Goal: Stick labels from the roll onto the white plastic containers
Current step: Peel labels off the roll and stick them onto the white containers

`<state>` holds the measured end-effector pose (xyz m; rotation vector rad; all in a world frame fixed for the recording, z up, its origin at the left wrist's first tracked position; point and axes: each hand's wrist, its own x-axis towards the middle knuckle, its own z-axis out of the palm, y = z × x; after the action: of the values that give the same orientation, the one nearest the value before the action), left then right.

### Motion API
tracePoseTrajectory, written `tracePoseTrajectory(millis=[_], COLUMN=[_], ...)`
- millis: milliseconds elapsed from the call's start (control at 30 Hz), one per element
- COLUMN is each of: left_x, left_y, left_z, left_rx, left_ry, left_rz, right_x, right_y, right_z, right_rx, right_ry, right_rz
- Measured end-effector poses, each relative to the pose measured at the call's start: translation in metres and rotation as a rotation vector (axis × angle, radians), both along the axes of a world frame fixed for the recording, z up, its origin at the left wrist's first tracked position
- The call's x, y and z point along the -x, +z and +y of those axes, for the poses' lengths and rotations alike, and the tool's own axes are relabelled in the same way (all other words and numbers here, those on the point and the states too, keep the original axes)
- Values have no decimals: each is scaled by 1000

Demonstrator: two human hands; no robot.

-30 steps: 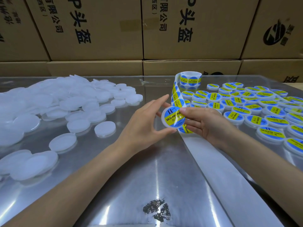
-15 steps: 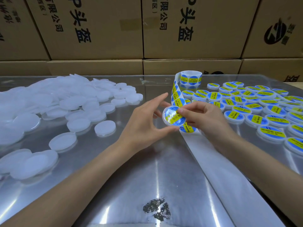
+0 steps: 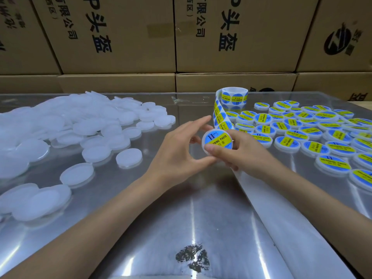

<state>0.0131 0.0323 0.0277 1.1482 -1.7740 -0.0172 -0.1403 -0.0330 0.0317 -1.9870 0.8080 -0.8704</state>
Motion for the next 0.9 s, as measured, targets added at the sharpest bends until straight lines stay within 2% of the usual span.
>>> tracePoseTrajectory(millis=[200,367,500,767,833,900], left_x=[6,7,7,11,10,8], left_y=[0,-2,-1,0,1,0], left_z=[1,5,5,7,9,9], left_rx=[14,-61,-84,179,251,287], left_ry=[-13,15,-20,-30,-40,-27], left_rz=[-4,-318,-369,-410,-446,-493], right_x=[3,5,2,-2,-2,-1], right_y=[5,1,-2,2,2,4], right_z=[1,-1,-2,4,4,2], right_rx=[-63,-157,-250,-634,-649,-571], right_ry=[-96,-142,-144,-101,-99,-123], right_rz=[-47,-75,-91,-310,-317,-268])
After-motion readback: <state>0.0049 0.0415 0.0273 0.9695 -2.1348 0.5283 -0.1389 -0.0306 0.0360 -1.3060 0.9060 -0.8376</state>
